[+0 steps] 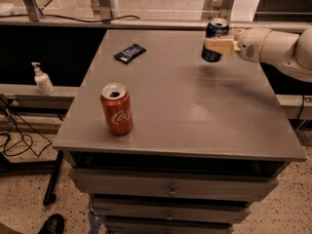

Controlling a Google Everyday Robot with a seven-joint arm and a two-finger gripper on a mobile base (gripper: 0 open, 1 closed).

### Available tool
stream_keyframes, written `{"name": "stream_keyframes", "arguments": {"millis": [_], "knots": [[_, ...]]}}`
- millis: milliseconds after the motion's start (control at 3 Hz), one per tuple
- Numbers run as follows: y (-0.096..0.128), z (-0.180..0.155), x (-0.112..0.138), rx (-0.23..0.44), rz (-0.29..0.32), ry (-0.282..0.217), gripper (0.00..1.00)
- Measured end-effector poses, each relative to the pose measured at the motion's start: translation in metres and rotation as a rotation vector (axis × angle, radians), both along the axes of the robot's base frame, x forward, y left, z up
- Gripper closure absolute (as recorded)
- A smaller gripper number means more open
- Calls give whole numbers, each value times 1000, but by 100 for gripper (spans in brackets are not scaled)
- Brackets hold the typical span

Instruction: Move pepsi can near coke can

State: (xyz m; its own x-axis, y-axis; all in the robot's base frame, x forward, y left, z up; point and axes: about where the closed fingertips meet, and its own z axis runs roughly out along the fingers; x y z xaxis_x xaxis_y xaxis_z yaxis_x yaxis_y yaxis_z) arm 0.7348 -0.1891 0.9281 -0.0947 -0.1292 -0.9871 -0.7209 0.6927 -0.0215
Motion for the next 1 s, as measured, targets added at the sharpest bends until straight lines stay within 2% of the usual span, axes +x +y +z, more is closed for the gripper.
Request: {"name": "stream_keyframes", "arguments": {"millis": [333, 667, 1000], "knots": [[10, 31, -43, 33, 55, -34, 100], [10, 31, -43, 32, 56, -34, 100], [16, 30, -38, 27, 91, -16, 100]]}}
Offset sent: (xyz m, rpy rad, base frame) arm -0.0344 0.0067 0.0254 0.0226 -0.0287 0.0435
